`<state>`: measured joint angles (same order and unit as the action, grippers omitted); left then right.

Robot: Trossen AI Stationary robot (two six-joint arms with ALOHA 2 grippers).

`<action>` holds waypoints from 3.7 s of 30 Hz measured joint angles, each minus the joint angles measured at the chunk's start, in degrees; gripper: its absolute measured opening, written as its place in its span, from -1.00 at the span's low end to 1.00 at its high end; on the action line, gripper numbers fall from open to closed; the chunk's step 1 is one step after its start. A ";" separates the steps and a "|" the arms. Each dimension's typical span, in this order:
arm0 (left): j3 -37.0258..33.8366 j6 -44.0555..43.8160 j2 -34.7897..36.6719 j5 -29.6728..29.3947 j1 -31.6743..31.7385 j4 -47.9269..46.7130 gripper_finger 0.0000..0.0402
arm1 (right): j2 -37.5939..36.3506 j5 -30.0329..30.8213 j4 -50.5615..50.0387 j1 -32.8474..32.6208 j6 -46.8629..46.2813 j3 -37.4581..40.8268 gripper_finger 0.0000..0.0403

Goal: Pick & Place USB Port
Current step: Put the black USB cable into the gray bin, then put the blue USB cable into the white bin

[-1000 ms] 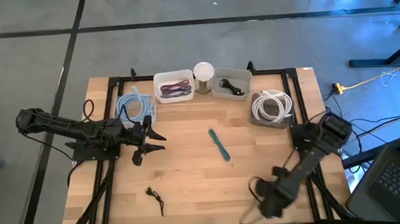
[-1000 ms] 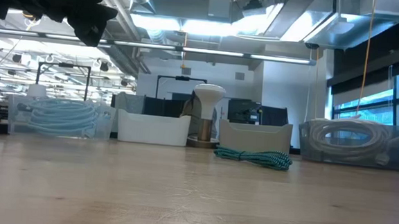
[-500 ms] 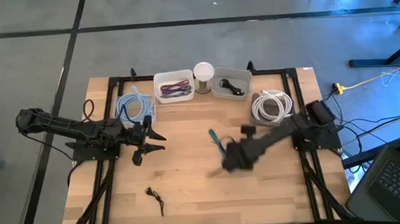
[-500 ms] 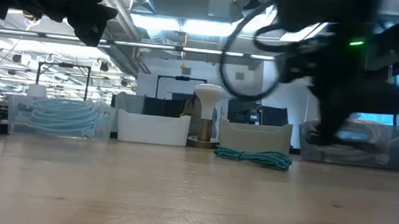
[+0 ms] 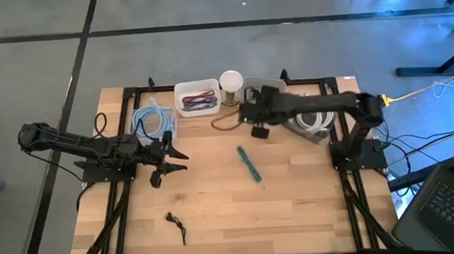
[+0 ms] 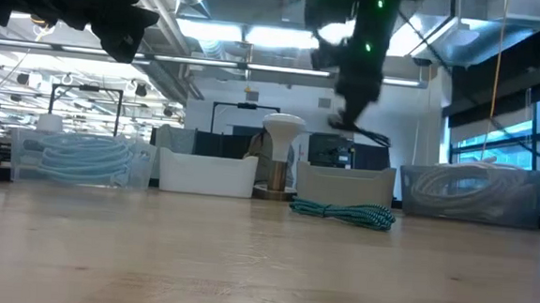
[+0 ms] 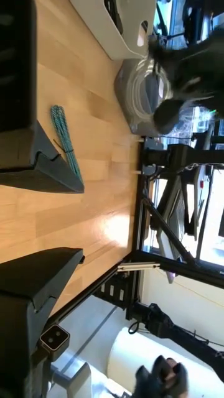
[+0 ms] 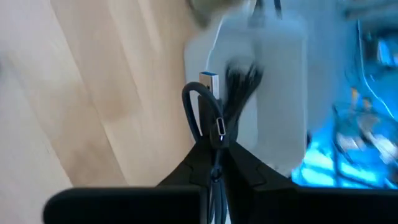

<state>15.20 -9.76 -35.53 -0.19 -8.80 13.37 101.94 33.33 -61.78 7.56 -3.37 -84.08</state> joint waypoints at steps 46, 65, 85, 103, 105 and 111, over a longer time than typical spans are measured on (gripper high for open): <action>0.00 0.00 0.00 0.00 0.00 -0.09 -0.29 | 11.97 -21.56 17.57 27.68 11.03 -2.61 -0.61; 0.00 0.00 0.01 0.00 -0.02 -0.08 -0.29 | -4.07 -29.42 8.41 25.68 6.54 -2.61 -0.15; 0.00 -2.25 0.00 0.00 0.00 1.57 -0.29 | -36.96 -31.96 76.71 -23.44 -21.07 47.89 -0.18; 0.07 -4.50 0.02 -0.22 0.00 3.10 -0.29 | -7.03 -18.96 40.84 -20.65 -39.94 27.70 -0.18; 0.07 -4.50 0.02 -2.31 0.00 3.13 -0.29 | -3.89 -19.11 39.12 -19.74 -39.89 25.30 -0.18; 0.07 -5.00 0.02 -5.38 0.00 3.13 -0.29 | 3.12 -19.84 37.95 -17.45 -39.85 22.27 -0.18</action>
<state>15.27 -14.76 -35.51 -5.57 -8.80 16.50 105.05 13.50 -23.83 -9.88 -43.22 -61.81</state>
